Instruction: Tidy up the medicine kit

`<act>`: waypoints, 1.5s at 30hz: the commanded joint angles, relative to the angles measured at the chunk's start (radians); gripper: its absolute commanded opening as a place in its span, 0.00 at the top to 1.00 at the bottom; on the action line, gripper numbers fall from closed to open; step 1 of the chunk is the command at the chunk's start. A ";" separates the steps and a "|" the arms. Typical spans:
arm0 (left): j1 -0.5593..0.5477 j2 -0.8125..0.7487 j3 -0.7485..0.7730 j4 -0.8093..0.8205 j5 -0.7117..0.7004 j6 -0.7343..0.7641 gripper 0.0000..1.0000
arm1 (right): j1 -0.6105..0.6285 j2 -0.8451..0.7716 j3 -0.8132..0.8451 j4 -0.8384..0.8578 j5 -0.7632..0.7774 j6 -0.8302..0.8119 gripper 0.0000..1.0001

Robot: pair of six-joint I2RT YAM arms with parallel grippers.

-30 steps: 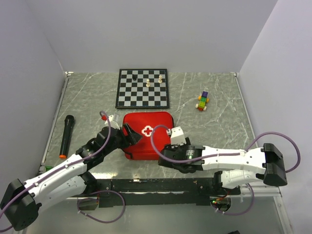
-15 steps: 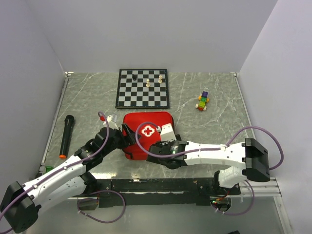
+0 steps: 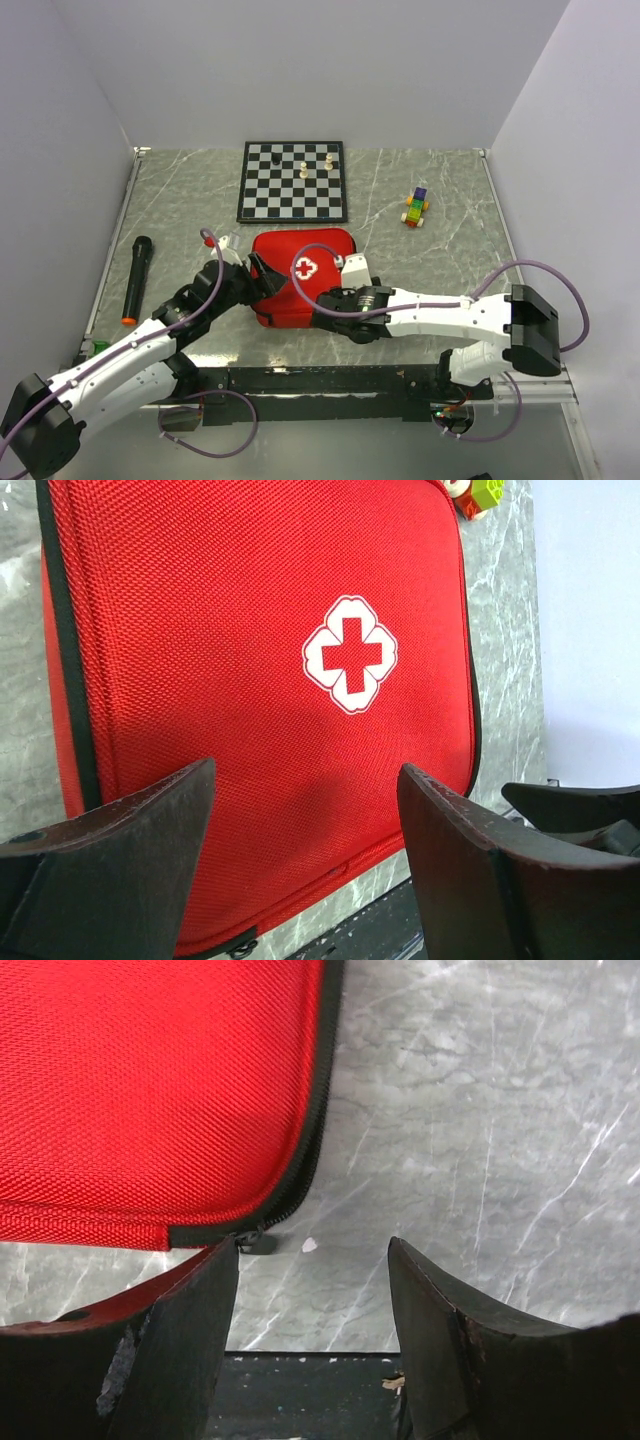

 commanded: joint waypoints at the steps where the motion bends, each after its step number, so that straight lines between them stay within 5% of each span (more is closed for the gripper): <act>1: 0.023 0.005 -0.032 -0.070 -0.021 0.038 0.21 | -0.041 -0.088 -0.063 -0.137 0.066 0.085 0.33; 13: 0.043 -0.006 -0.035 -0.064 -0.001 0.042 0.20 | 0.057 -0.123 -0.044 0.096 0.060 -0.134 0.32; 23: 0.048 -0.018 -0.038 -0.073 0.001 0.044 0.20 | 0.002 -0.046 -0.021 0.071 0.043 -0.128 0.32; 31: 0.056 -0.021 -0.026 -0.070 0.017 0.047 0.20 | -0.060 -0.215 -0.232 0.474 -0.211 -0.348 0.32; 45: 0.083 -0.029 -0.023 -0.086 0.039 0.052 0.20 | -0.198 -0.363 -0.415 0.702 -0.419 -0.438 0.43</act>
